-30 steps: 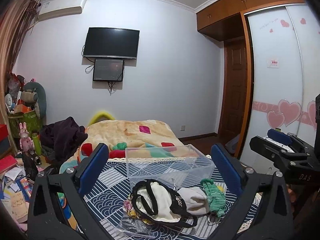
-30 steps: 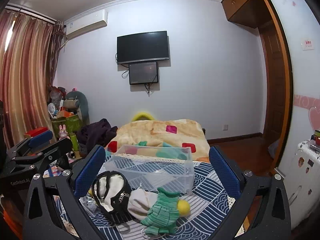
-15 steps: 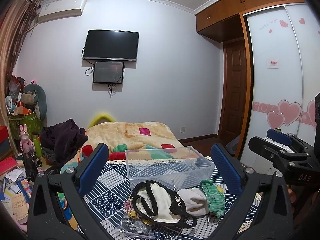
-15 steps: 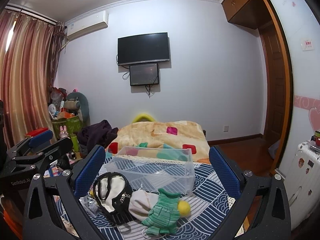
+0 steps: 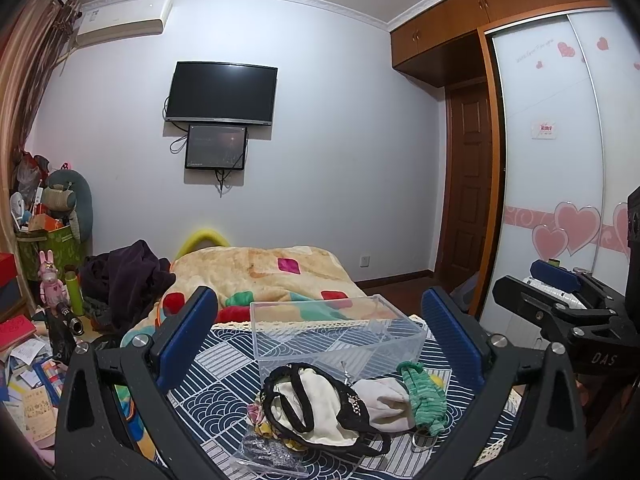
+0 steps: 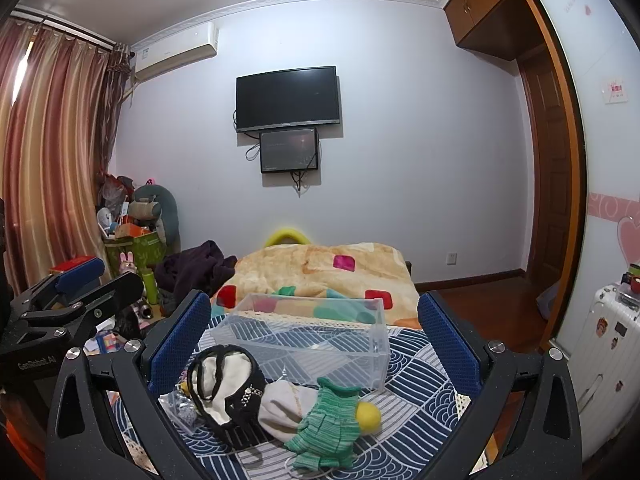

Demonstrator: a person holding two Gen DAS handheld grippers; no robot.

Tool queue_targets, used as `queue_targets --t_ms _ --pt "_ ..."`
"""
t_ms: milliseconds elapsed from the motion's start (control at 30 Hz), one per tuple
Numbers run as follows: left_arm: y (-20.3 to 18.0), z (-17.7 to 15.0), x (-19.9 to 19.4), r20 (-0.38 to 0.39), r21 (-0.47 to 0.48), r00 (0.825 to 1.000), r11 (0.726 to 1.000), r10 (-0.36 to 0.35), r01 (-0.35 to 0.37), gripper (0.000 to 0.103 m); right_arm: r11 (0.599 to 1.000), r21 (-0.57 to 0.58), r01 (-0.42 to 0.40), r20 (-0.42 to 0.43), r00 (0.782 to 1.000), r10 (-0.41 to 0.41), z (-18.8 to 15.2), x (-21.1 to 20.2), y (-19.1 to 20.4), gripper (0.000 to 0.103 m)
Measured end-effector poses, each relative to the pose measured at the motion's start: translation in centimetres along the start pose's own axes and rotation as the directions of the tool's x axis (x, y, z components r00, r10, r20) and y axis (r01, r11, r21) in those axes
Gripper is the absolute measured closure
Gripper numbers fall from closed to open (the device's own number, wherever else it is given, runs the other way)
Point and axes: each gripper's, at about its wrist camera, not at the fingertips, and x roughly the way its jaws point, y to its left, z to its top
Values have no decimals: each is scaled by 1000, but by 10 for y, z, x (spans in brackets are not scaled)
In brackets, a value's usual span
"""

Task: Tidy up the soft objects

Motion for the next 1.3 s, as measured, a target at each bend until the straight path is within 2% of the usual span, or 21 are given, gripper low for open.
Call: queue_targets --t_ms 967,1067,1167,1300 --pt "0 0 5 -31 -15 999 1000 -3 3 0 1000 -3 10 2 1000 -10 -1 0 2 0" --pt "2 -5 10 -56 -11 998 1000 -4 4 0 999 -4 42 -20 999 -42 -3 6 1 0" --pt "6 -15 22 -112 -4 994 1000 1 -2 0 997 -17 70 -53 996 -71 -11 12 -1 0" --pt "16 -37 45 -214 -27 977 1000 -5 -1 0 997 -27 72 -142 987 -75 -30 28 -7 0"
